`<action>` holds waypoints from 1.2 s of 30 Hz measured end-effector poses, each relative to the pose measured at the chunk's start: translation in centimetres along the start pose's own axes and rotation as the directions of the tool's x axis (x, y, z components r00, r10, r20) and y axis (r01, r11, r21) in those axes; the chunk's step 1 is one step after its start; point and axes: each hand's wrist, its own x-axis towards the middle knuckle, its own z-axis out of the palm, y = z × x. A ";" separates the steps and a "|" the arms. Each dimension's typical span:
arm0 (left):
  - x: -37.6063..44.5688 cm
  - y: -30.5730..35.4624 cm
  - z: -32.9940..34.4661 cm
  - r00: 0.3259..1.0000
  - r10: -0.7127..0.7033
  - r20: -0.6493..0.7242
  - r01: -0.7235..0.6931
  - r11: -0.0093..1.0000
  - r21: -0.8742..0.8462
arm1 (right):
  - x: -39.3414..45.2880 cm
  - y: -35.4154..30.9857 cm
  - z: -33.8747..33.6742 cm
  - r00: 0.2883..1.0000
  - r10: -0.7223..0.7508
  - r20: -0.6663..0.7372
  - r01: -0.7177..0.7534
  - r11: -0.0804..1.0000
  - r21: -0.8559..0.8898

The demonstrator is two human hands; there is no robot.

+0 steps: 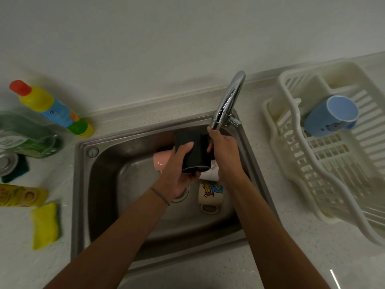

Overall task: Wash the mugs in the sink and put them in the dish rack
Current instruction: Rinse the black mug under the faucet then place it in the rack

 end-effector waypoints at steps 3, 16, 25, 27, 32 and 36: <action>0.2 0.3 -0.4 0.997 0.076 -0.020 -0.074 0.996 0.058 | 0.0 0.1 -0.1 0.996 0.025 0.081 -0.027 0.999 0.018; 3.2 0.1 2.1 0.969 -0.242 -0.044 0.227 0.949 -0.219 | 5.2 3.4 -1.7 0.977 -0.168 -0.130 0.133 0.962 -0.240; 5.3 0.7 4.1 0.965 -0.263 0.022 0.259 0.927 -0.270 | 7.8 3.8 -2.1 0.964 -0.232 -0.126 0.173 0.914 -0.366; 5.4 0.9 4.6 0.961 -0.274 0.032 0.272 0.922 -0.276 | 7.9 3.4 -2.1 0.963 -0.233 -0.133 0.174 0.919 -0.353; 5.8 1.2 5.2 0.960 -0.263 0.093 0.279 0.912 -0.301 | 9.2 2.7 -2.1 0.962 -0.244 -0.125 0.179 0.903 -0.392; 6.1 1.7 5.6 0.960 -0.260 0.100 0.278 0.917 -0.287 | 10.0 2.6 -2.2 0.966 -0.225 -0.129 0.160 0.908 -0.388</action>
